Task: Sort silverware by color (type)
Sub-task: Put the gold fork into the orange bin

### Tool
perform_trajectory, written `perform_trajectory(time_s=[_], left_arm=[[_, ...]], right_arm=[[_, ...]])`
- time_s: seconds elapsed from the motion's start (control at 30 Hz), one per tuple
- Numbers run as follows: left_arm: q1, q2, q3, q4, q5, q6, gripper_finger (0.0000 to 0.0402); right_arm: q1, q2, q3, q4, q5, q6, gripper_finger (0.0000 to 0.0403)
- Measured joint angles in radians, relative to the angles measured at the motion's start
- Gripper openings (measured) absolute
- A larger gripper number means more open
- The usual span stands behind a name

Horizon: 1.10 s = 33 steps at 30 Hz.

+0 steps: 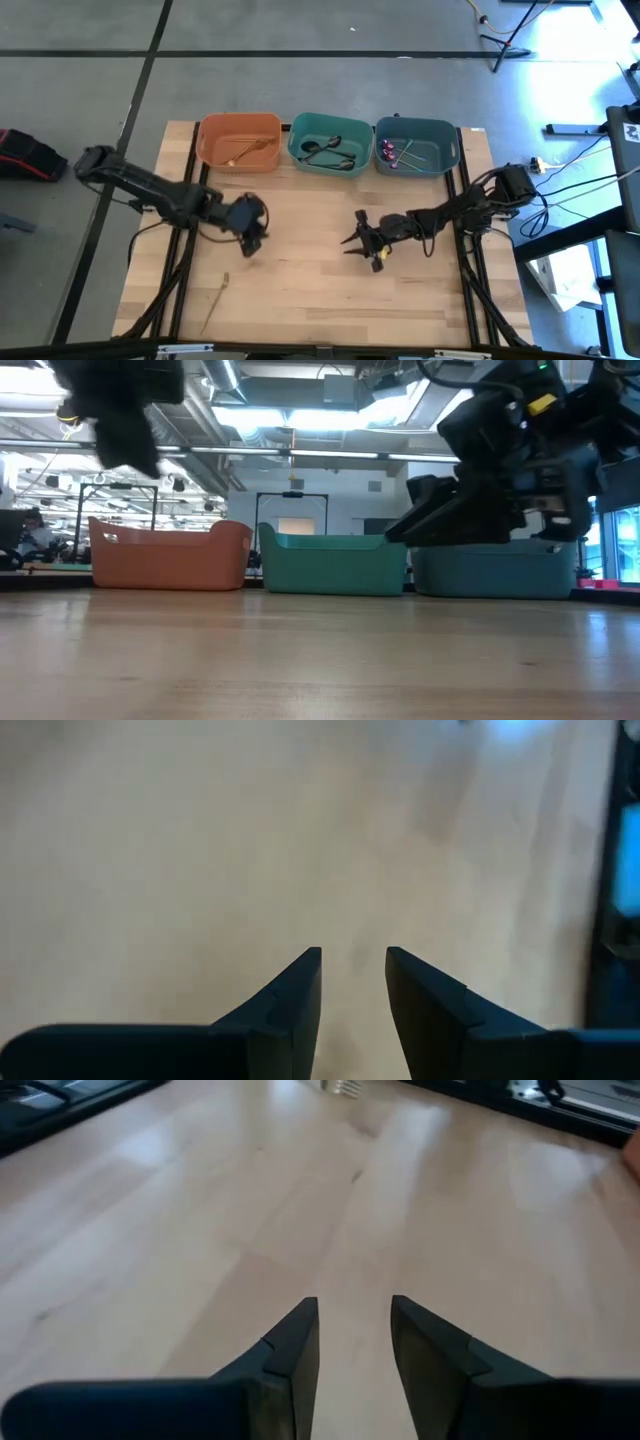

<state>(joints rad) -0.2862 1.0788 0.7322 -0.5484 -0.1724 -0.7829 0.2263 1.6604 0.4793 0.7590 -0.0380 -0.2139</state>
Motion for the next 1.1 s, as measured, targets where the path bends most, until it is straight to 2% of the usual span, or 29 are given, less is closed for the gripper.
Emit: perform_trajectory(time_s=[0.13,0.37,0.67,0.83,1.1], left_arm=[[-0.123,0.052,0.003,-0.003,0.086,-0.184,0.0109],[-0.264,0.141,0.023,-0.071,0.26,-0.561,0.0109],[-0.473,0.242,0.023,-0.063,0.34,-0.991,0.0109],[-0.563,0.308,0.022,-0.064,0.299,-1.092,0.0109],[-0.601,0.379,0.021,-0.117,0.171,-1.095,0.0109]], right_arm=[[0.026,0.0,0.0,0.0,0.0,0.005,0.0117],[0.064,0.0,0.0,0.0,0.0,0.007,0.0117],[0.077,0.0,0.0,0.0,0.0,0.004,0.0117],[0.075,0.0,0.0,0.0,0.0,0.004,0.0117],[0.075,0.0,0.0,0.001,0.0,0.004,0.0117]])
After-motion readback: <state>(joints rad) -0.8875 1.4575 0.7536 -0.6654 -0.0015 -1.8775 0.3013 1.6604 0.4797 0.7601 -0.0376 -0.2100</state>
